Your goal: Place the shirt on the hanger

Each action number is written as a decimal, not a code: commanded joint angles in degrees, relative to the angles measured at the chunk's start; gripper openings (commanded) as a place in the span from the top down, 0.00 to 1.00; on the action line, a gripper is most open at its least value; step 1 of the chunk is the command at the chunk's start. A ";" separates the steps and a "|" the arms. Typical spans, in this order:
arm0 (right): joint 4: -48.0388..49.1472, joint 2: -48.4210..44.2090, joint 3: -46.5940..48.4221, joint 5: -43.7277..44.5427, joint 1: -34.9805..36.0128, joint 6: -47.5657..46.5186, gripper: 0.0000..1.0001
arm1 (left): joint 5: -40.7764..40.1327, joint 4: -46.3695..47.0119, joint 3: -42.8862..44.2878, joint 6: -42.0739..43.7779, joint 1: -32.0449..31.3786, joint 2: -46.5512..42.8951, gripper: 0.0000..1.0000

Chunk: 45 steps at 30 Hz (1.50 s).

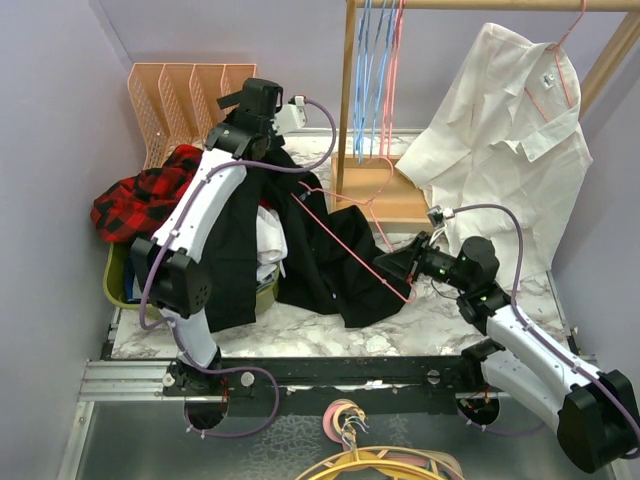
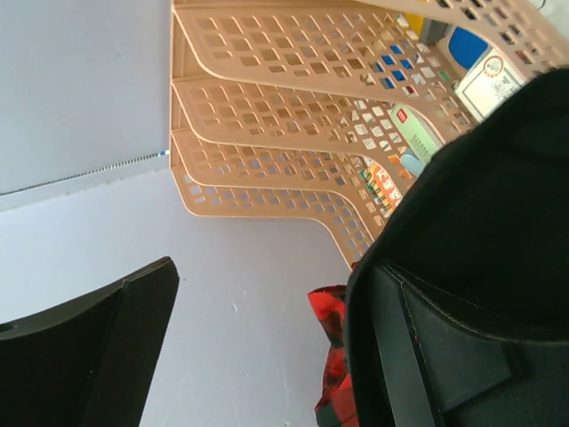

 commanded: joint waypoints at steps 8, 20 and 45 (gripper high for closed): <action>11.22 6.35 -0.67 6.43 -0.07 0.78 0.99 | -8.75 -25.69 32.79 -16.91 -1.27 10.76 0.06; 18.08 12.06 -1.03 5.78 0.06 1.58 0.99 | -10.13 -11.93 1.35 -15.66 -2.08 -3.70 0.01; 9.09 9.39 -0.77 10.62 0.35 -0.38 0.99 | 7.94 -19.40 11.39 -47.24 -13.42 7.44 0.08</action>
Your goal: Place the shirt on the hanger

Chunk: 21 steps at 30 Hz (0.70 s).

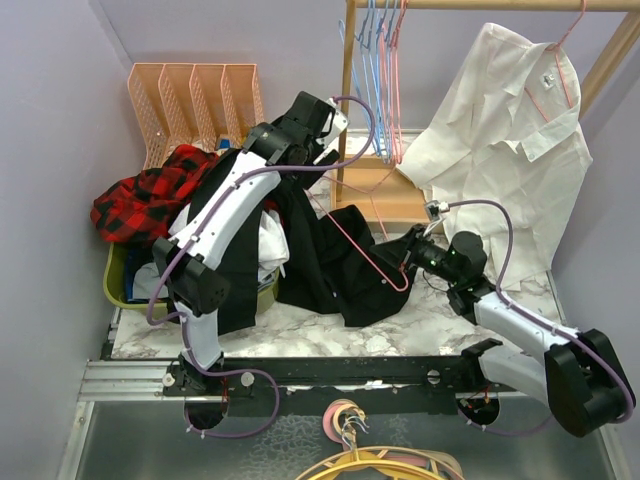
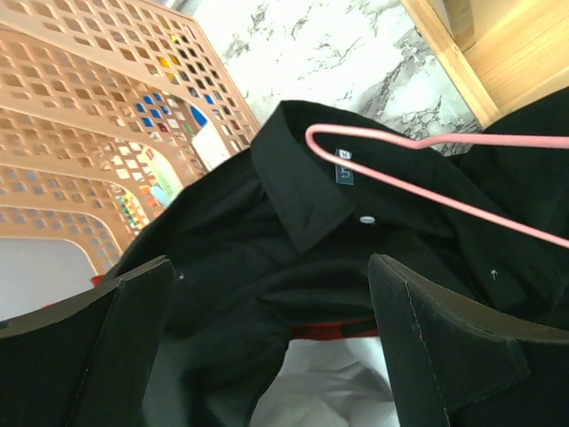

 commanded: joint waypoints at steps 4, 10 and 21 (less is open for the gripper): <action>-18.10 -11.71 0.29 11.18 0.26 -5.29 0.99 | -3.83 3.21 -2.55 -9.12 -0.08 4.15 0.13; -29.92 -21.09 -0.44 17.46 0.24 -6.61 0.99 | -14.64 8.83 -4.93 -9.77 -1.25 7.69 0.20; -48.53 -37.16 4.19 32.97 0.23 -7.44 0.99 | -19.90 17.83 -7.96 -5.73 -1.18 13.19 0.23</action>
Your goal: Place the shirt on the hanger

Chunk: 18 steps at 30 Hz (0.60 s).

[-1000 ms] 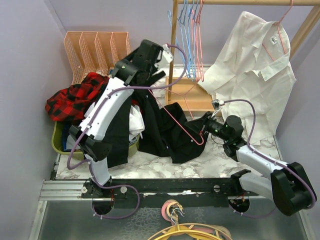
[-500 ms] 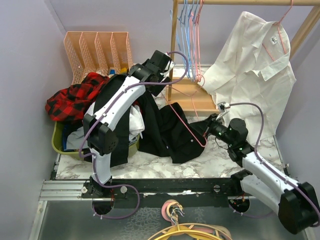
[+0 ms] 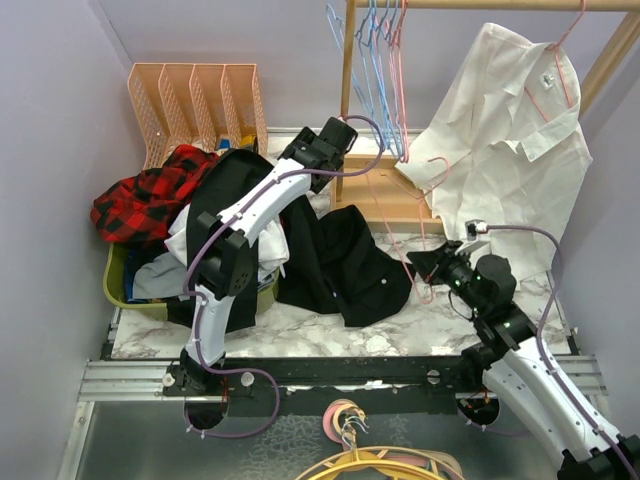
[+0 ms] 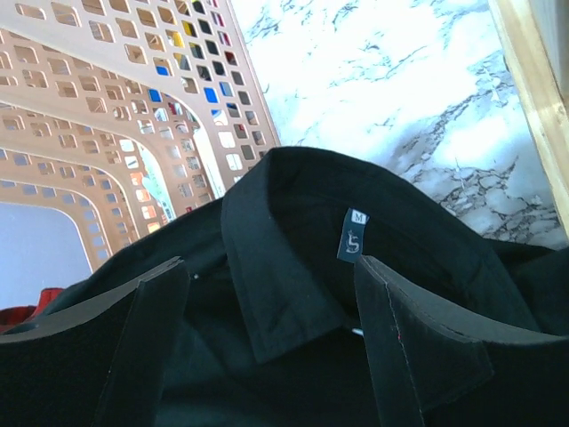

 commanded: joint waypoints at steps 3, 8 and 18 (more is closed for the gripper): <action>-12.36 -6.78 5.54 11.61 0.15 -3.29 0.99 | -6.50 9.18 -5.17 2.93 -0.13 0.86 0.25; -13.86 -6.50 5.76 10.88 0.17 -2.96 0.99 | -8.72 12.31 -8.69 4.13 -0.13 1.74 0.27; -10.98 -6.90 3.35 8.80 0.13 -1.50 0.99 | -15.34 20.87 -17.02 8.69 0.21 0.28 0.31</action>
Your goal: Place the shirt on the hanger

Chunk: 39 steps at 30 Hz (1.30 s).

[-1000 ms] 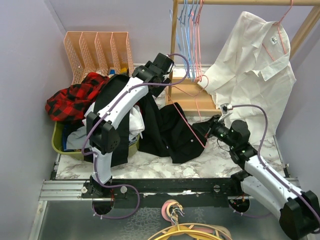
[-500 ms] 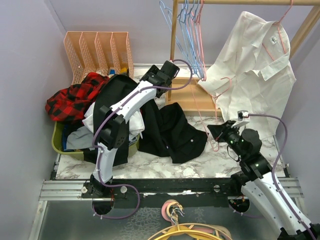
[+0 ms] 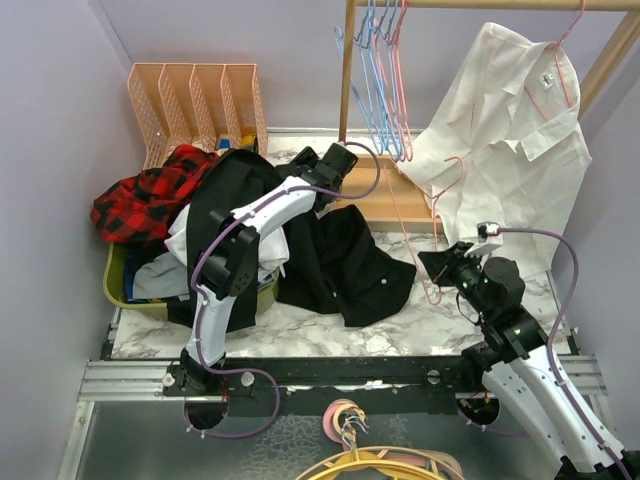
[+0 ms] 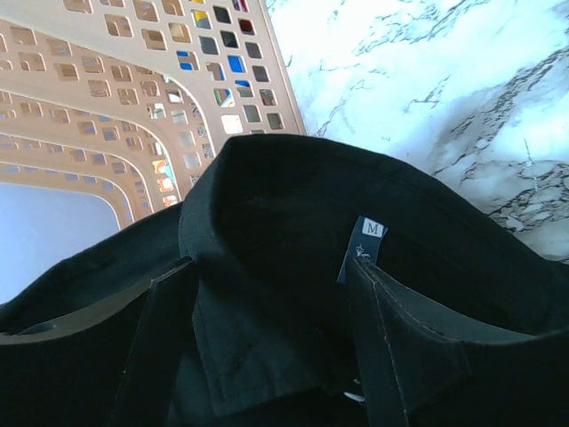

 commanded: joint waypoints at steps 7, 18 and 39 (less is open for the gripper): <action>5.02 0.24 -2.26 -4.31 0.17 -0.79 0.99 | 2.12 -1.37 1.27 1.97 0.61 -1.53 0.88; 12.76 -2.46 -6.29 -21.30 0.15 -2.67 0.99 | 22.98 -9.84 2.90 7.88 0.54 -16.45 1.00; 33.41 5.69 -9.00 -36.62 0.12 3.55 0.99 | 39.56 -18.55 6.54 7.35 -1.19 -23.96 0.99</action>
